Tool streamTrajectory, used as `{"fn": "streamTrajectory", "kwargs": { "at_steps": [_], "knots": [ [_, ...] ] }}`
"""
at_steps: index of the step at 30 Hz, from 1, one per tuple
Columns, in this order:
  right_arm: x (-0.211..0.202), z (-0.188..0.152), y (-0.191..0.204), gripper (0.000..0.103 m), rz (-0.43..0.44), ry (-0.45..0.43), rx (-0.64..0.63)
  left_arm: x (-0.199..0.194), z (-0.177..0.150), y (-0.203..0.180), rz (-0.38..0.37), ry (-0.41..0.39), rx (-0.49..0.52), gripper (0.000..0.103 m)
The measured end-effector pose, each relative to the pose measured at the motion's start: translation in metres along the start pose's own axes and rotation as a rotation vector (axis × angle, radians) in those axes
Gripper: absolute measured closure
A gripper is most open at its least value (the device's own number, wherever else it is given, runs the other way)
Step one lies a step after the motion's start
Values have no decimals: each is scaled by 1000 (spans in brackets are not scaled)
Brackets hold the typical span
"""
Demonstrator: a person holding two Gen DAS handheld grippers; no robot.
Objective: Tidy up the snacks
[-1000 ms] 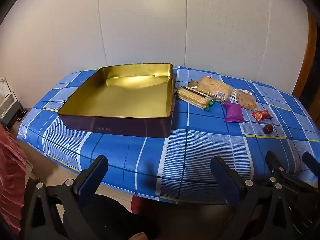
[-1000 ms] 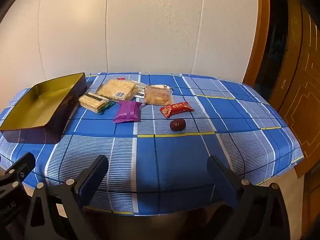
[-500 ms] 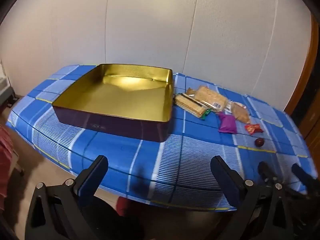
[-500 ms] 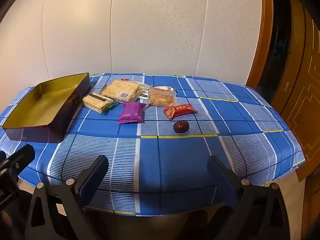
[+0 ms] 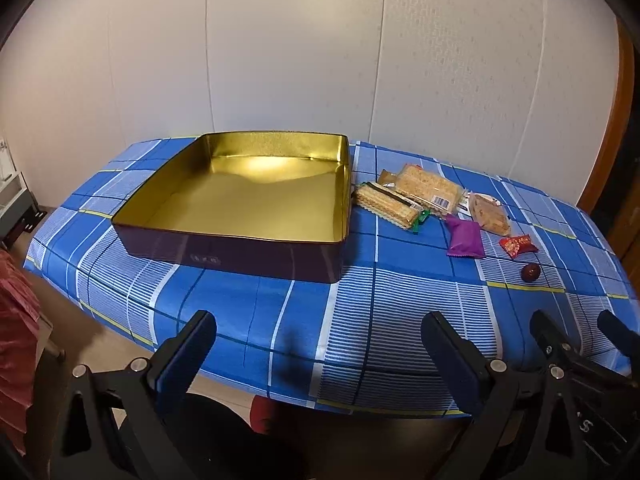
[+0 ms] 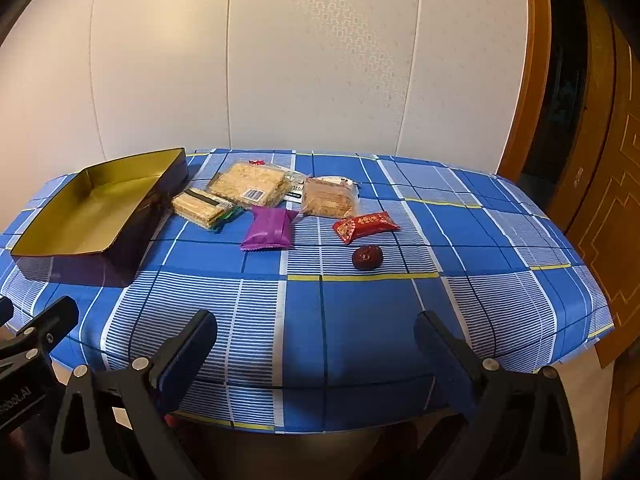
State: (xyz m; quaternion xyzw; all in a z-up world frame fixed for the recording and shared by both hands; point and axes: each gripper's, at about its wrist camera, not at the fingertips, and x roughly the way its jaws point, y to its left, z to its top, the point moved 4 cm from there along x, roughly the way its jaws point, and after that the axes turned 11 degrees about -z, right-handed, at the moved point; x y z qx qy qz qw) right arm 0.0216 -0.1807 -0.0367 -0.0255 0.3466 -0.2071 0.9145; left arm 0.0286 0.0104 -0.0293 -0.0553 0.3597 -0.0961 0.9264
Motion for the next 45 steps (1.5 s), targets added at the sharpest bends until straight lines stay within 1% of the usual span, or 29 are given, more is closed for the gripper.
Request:
{"fn": "streamTrajectory", "kwargs": {
  "at_steps": [10, 45],
  "knots": [
    [-1, -1, 0, 2, 8, -3, 4, -1, -1, -2, 6, 0, 23, 0],
    [-3, 1, -4, 2, 9, -14, 5, -2, -1, -8, -5, 10, 29, 0]
  ]
}}
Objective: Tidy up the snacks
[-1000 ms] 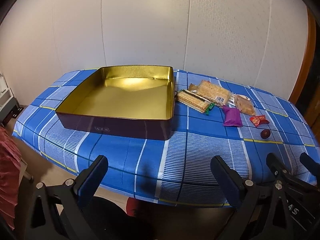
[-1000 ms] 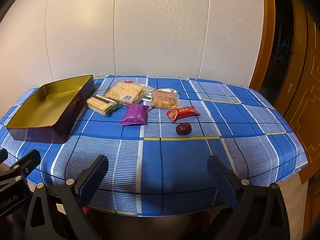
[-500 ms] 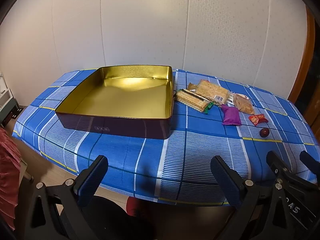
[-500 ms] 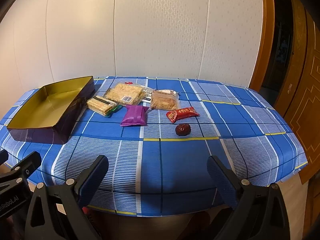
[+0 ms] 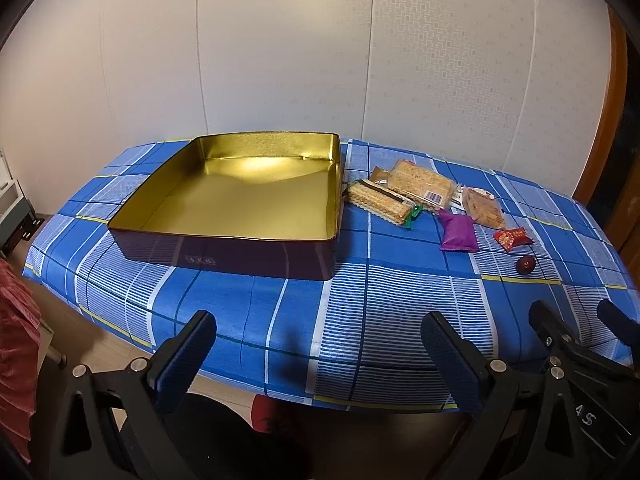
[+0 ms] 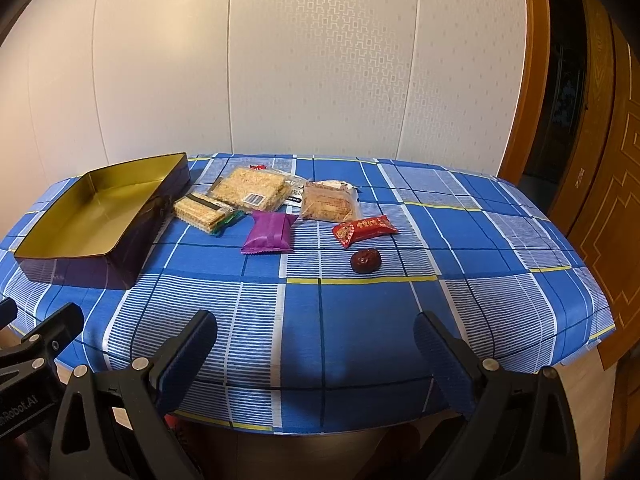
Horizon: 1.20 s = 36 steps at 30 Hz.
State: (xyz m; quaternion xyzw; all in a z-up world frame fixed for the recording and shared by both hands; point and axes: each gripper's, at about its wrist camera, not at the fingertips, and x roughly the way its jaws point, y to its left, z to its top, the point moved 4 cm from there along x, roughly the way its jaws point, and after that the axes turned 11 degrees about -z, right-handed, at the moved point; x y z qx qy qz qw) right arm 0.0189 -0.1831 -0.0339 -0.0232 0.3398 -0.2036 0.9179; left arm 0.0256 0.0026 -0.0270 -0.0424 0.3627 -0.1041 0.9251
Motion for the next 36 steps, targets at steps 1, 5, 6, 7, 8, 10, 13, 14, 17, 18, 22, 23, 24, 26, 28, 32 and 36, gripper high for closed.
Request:
{"fn": "streamTrajectory", "kwargs": {
  "at_steps": [1, 5, 6, 7, 8, 10, 13, 14, 17, 18, 22, 23, 24, 26, 28, 32, 36],
  "knots": [
    [0, 0, 0, 2, 0, 0, 0, 0, 0, -1, 0, 1, 1, 0],
    [1, 0, 0, 2, 1, 3, -3, 0, 1, -2, 0, 1, 7, 0],
    [0, 0, 0, 2, 0, 2, -3, 0, 1, -2, -2, 1, 6, 0],
    [0, 1, 0, 2, 0, 2, -3, -1, 1, -2, -3, 0, 6, 0],
    [0, 1, -1, 2, 1, 2, -2, 0, 1, -2, -3, 1, 7, 0],
    [0, 1, -1, 2, 0, -1, 0, -1, 0, -2, -3, 2, 7, 0],
    [0, 0, -1, 2, 0, 3, 2, 0, -1, -4, -7, 5, 10, 0],
    [1, 0, -1, 2, 1, 4, 2, 0, -1, -4, -7, 6, 12, 0],
    [3, -1, -1, 2, 8, 11, -1, 2, -1, -5, -21, 11, 16, 0],
    [4, -1, -2, 2, 15, 17, -2, 3, -1, -6, -40, 16, 13, 0],
    [12, -1, -7, 2, 94, 60, 7, 17, -3, -12, -260, 96, -36, 0],
    [16, -1, -10, 2, 127, 84, 19, 20, -3, -14, -293, 106, -41, 0],
    [22, -1, -15, 2, 167, 113, 40, 23, -3, -17, -312, 107, -33, 0],
    [34, 0, -25, 2, 197, 157, 68, 28, -3, -23, -335, 99, -9, 0],
    [49, 0, -37, 2, 224, 204, 113, 34, -3, -34, -342, 108, 51, 0],
    [81, -1, -69, 12, 223, 287, 227, 54, -5, -52, -329, 197, 165, 0],
    [110, 3, -88, 37, 178, 308, 236, 72, -8, -58, -300, 255, 192, 0]
  ]
}}
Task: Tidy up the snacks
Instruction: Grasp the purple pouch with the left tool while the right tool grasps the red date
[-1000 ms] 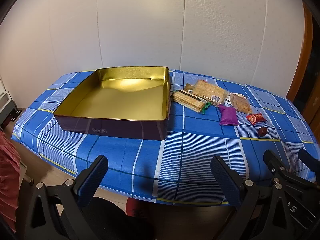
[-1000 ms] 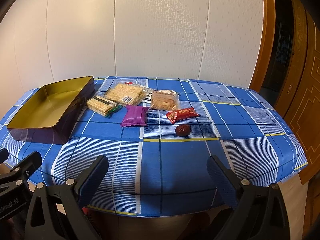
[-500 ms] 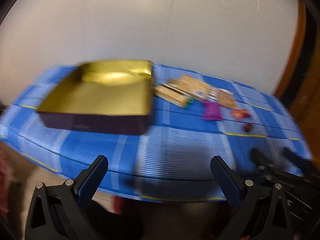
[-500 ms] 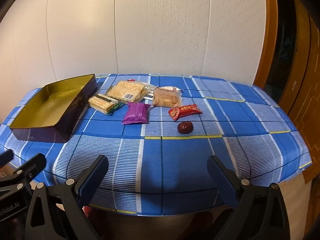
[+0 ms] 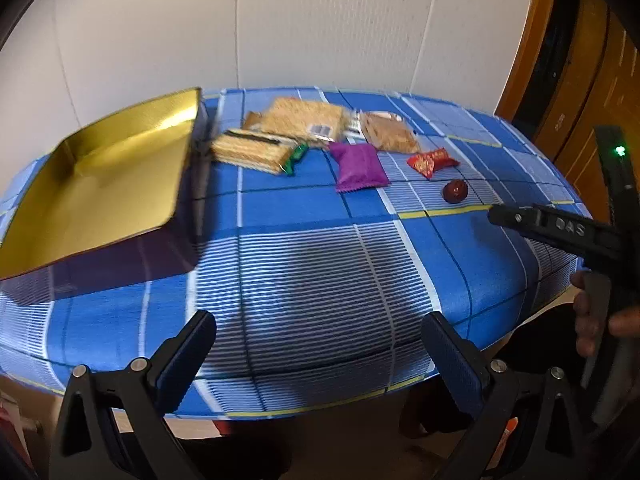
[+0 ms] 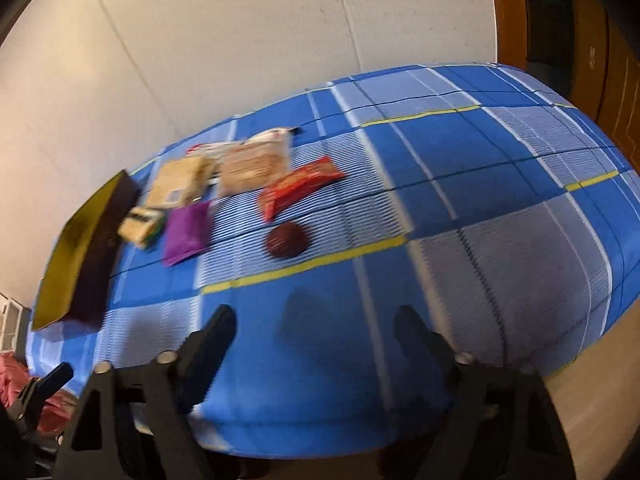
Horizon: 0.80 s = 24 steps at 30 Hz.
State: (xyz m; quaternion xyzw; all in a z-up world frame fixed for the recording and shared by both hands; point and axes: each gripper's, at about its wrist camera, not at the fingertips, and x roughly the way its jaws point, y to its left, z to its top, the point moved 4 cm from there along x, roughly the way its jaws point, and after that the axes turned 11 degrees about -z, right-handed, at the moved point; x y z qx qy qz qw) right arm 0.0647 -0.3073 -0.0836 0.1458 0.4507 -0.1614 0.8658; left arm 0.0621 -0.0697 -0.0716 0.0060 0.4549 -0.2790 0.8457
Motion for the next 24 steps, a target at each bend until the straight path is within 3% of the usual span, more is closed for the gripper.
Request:
{"fn": "streamTrajectory", "kwargs": {
  "at_steps": [2, 8, 14, 17, 24],
  "knots": [
    [11, 7, -5, 44, 12, 19, 0, 5, 4, 2, 13, -7, -17, 0],
    [29, 26, 6, 45, 70, -3, -40, 17, 12, 6, 33, 0, -41, 0],
    [48, 38, 26, 61, 95, -47, -129, 21, 20, 9, 28, -8, -59, 0],
    [50, 38, 31, 75, 79, -80, -169, 23, 26, 10, 31, -11, -68, 1],
    [49, 34, 26, 75, 118, -115, -186, 35, 45, 3, 6, -6, -54, 4]
  ]
}}
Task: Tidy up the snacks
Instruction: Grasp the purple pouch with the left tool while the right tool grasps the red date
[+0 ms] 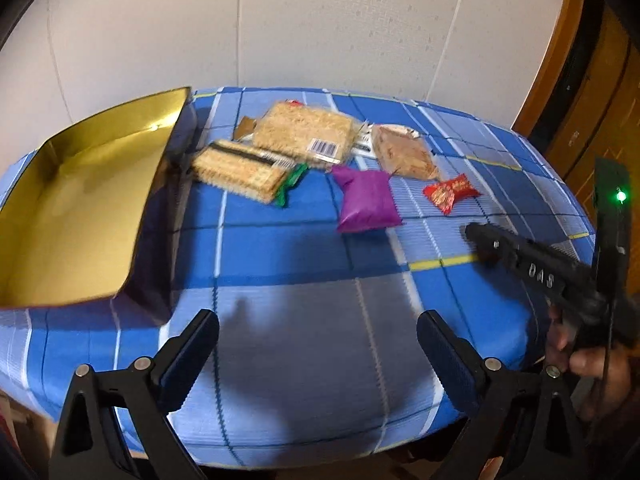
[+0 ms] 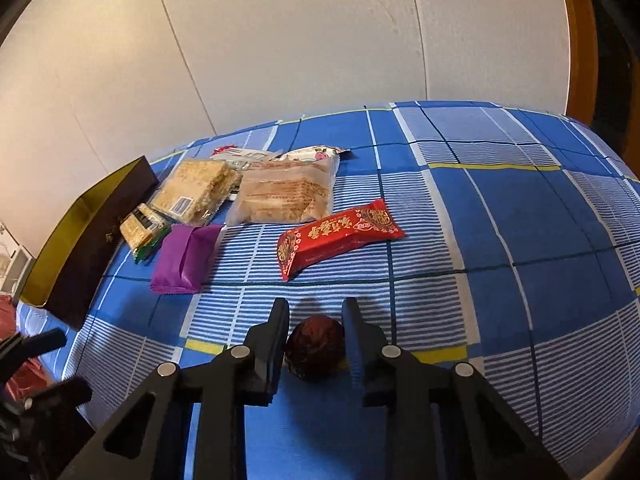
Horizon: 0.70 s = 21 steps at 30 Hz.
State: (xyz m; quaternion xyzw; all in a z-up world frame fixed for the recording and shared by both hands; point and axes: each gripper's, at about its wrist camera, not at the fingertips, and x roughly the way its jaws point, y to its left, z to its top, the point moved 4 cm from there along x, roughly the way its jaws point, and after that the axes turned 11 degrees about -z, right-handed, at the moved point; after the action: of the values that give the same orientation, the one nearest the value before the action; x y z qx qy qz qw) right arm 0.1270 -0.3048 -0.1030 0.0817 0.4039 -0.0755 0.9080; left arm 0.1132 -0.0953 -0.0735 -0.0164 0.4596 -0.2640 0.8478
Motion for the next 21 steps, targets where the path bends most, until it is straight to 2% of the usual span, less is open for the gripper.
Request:
{"fn": "streamTrajectory", "kwargs": {
  "at_steps": [8, 13, 21],
  "knots": [
    [-6, -6, -5, 75, 10, 2, -7, 19, 30, -14, -30, -2, 13, 4],
    [-9, -9, -6, 75, 0, -2, -19, 31, 39, -14, -17, 6, 0, 4],
    [-14, -15, -10, 75, -14, -11, -36, 50, 54, -14, -27, 31, -8, 14]
  ]
}}
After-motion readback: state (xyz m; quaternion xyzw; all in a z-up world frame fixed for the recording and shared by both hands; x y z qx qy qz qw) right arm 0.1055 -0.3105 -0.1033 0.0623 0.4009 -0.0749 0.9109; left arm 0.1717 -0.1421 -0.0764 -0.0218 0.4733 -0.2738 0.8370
